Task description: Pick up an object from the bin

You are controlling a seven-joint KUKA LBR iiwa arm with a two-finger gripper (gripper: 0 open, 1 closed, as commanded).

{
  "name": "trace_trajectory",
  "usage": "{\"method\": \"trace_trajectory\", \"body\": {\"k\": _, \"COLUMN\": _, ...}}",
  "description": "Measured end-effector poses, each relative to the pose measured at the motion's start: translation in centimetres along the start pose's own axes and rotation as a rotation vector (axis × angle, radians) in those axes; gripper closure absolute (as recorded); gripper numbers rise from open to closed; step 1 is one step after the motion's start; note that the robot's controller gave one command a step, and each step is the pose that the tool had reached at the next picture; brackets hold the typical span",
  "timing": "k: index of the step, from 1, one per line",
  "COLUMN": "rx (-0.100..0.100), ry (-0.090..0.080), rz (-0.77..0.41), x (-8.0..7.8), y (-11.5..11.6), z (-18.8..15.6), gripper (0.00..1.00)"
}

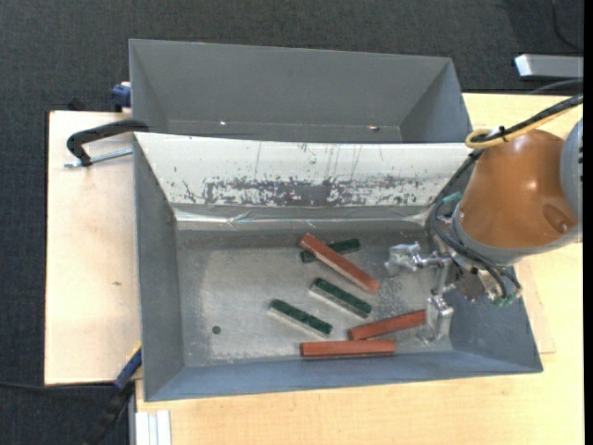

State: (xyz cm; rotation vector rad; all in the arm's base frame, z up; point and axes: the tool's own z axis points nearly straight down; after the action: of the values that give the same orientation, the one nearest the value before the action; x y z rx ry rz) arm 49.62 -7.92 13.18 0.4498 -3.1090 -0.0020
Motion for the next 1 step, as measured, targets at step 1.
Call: {"method": "trace_trajectory", "body": {"k": 1, "rx": 0.001, "ry": -0.002, "rz": -0.298, "x": 0.04, "y": 0.88, "z": 4.96, "gripper": 0.00}}
